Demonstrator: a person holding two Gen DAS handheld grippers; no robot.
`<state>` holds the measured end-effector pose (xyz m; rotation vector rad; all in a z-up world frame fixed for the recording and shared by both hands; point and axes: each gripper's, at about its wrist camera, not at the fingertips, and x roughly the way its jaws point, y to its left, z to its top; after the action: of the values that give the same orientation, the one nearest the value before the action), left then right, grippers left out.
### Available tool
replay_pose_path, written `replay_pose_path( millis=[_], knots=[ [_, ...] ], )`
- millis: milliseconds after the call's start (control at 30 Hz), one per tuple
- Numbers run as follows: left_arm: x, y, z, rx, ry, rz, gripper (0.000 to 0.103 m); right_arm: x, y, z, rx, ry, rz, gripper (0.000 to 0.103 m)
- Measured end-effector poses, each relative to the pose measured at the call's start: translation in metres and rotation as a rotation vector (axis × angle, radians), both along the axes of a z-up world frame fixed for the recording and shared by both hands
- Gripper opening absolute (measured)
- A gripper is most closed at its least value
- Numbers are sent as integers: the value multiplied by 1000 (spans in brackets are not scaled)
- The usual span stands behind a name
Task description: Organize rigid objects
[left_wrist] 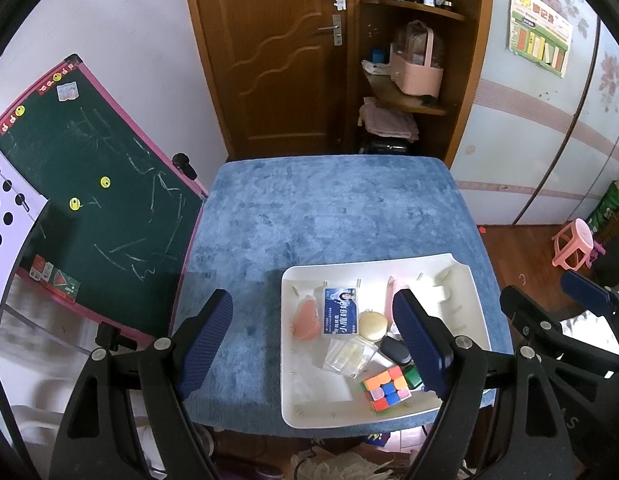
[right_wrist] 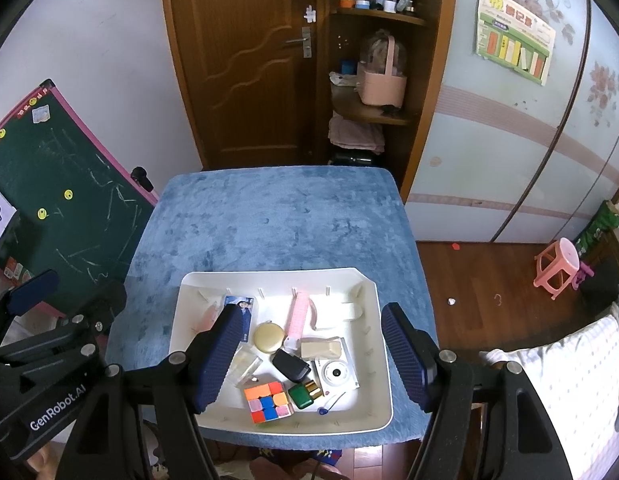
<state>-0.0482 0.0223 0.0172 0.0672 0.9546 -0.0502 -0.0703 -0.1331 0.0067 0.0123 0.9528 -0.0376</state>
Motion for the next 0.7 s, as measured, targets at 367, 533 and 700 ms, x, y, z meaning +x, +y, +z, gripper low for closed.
replay_pose_path(
  millis=[367, 533, 700],
  knots=[
    [3, 3, -4, -3, 14, 13, 85, 6, 2, -2, 5, 8, 15, 72],
    [3, 3, -4, -3, 13, 13, 85, 8, 2, -3, 7, 12, 17, 72],
    [4, 3, -4, -4, 13, 12, 85, 8, 3, -5, 8, 13, 17, 72]
  ],
)
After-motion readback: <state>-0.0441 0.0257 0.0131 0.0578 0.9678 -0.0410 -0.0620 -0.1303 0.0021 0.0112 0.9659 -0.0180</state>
